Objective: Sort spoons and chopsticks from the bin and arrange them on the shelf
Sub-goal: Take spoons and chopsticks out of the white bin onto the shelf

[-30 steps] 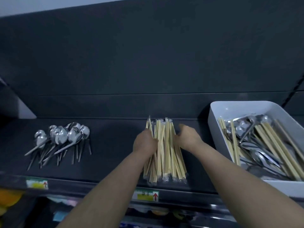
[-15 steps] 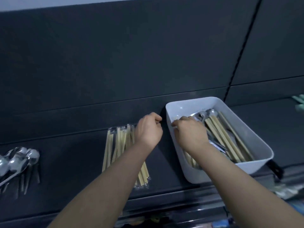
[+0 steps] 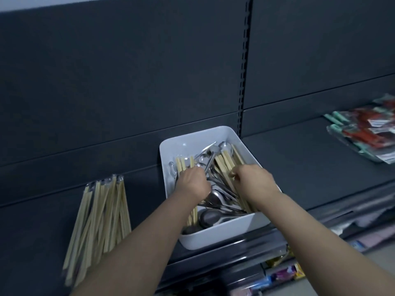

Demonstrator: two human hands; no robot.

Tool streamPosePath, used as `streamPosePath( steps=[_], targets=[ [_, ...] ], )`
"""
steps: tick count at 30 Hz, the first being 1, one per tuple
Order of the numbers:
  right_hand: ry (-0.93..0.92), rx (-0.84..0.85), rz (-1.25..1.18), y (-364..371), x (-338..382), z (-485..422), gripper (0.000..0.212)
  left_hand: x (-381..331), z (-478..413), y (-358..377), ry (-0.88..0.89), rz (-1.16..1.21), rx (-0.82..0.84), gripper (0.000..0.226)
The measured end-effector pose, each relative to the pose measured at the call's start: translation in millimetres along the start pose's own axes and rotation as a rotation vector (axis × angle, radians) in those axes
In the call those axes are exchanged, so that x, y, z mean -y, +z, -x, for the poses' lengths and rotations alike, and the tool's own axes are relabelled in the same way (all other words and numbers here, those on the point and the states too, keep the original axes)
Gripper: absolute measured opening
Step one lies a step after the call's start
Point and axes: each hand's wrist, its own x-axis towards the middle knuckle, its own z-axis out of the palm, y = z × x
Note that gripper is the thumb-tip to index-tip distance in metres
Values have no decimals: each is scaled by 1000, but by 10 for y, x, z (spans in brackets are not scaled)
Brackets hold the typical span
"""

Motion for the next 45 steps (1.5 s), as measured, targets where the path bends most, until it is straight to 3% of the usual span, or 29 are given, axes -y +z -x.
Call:
streamPosePath(
  steps=[2,4,7,12,16,21,23,25,27,29,37,41,45],
  targets=[
    [-35,43,-23,54,-32,-2,26,-17,-19,35,-39,-4,31,28],
    [-55,73,-49,90,-50,-14,21,-18,-32,61,-70,13,32,19],
    [-76,136,-127,56,-27,-57,18,-2,-33,18,-121,131,-122,15],
    [-78,261,-237,44,14,-113,13,42,-67,-96,-41,340,-390,11],
    [-16,283,-248,60,-15,-157,19,73,-103,-80,-49,438,-377,14],
    [-14,369,-290,68,-3,-131,6,115,-81,-38,-58,455,-429,11],
    [21,310,-256,41,-7,-143,9,133,-76,-70,-89,397,-335,22],
    [67,230,-244,4,-18,-166,17,134,-36,-115,-99,198,-36,36],
    [79,209,-264,-15,-17,-168,20,100,58,-125,-41,-82,335,35],
    [69,228,-278,-6,-1,-149,19,89,114,-81,-2,-229,527,30],
    [99,176,-303,7,-3,-73,20,57,130,17,61,-456,580,19],
    [87,179,-307,14,17,-29,18,145,76,29,66,-298,432,21],
    [93,170,-293,15,19,-7,20,184,-46,-12,-9,62,-37,14]
  ],
)
